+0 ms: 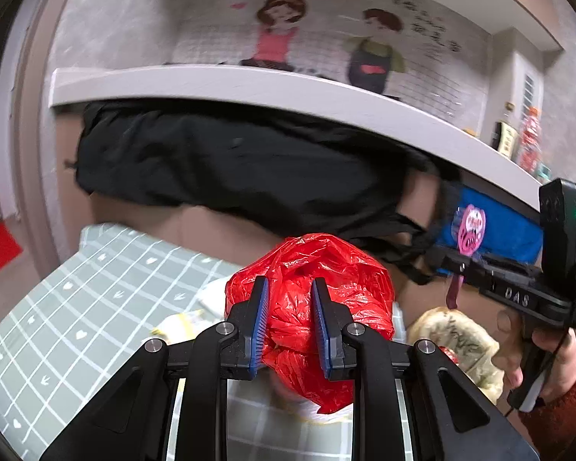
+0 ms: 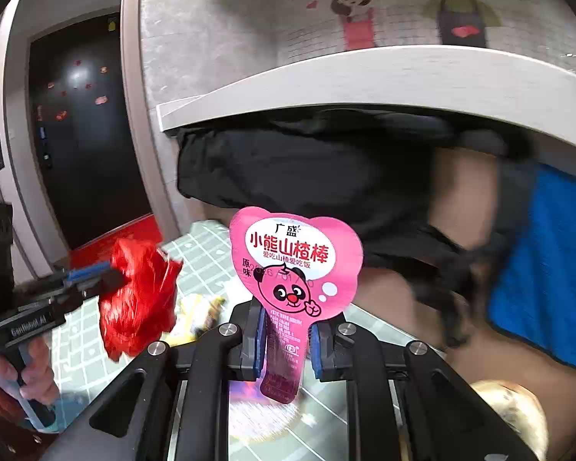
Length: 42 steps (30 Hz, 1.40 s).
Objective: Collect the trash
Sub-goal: 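Carry the red bag and pink packet over the bin, then open both grippers over the bin and return toward the table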
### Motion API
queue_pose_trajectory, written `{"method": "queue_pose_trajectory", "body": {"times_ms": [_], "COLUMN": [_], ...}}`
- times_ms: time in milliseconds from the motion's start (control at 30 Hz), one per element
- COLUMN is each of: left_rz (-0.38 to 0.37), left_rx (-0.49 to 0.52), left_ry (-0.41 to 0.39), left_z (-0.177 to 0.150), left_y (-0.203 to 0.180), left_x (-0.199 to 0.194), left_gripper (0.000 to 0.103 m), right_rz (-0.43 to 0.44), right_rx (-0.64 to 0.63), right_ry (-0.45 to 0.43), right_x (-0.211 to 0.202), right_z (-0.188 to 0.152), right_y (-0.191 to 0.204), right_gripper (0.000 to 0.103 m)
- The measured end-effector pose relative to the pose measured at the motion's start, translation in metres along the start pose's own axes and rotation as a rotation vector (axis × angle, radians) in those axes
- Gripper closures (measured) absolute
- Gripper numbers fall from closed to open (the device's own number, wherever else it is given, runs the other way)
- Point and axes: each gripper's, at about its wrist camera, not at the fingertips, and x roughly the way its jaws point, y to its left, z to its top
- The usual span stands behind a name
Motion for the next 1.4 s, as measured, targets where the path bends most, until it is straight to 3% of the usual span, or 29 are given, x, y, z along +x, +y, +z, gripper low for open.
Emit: {"method": "queue_pose_trajectory", "body": {"times_ms": [300, 533, 833, 1167, 1300, 1333, 1367, 1400], "left_rz": [-0.06, -0.126, -0.194, -0.237, -0.292, -0.311, -0.34, -0.368], "left_rx": [0.125, 0.166, 0.154, 0.146, 0.12, 0.11, 0.099, 0.087], "left_ry": [-0.06, -0.017, 0.004, 0.108, 0.157, 0.177, 0.218, 0.266], "left_z": [-0.007, -0.018, -0.032, -0.05, -0.054, -0.055, -0.056, -0.057], "left_y": [-0.104, -0.158, -0.194, -0.216, -0.22, -0.22, -0.219, -0.217], "left_x": [0.014, 0.034, 0.056, 0.094, 0.112, 0.118, 0.127, 0.135], "left_gripper": [0.08, 0.08, 0.08, 0.08, 0.079, 0.071, 0.066, 0.055], "right_rz": [-0.132, -0.215, -0.285, -0.293, -0.295, -0.29, -0.293, -0.299], "right_rx": [0.087, 0.153, 0.165, 0.223, 0.236, 0.24, 0.244, 0.249], "right_ry": [-0.035, -0.043, -0.04, -0.025, -0.013, -0.021, -0.018, -0.006], "right_x": [-0.075, -0.112, -0.134, -0.135, -0.129, -0.128, -0.127, -0.124], "right_z": [-0.041, -0.064, -0.084, -0.095, -0.102, -0.104, -0.107, -0.108], "right_y": [-0.061, -0.105, -0.133, -0.164, -0.172, -0.174, -0.176, -0.178], "right_gripper": [0.086, 0.086, 0.086, 0.086, 0.085, 0.084, 0.075, 0.059]}}
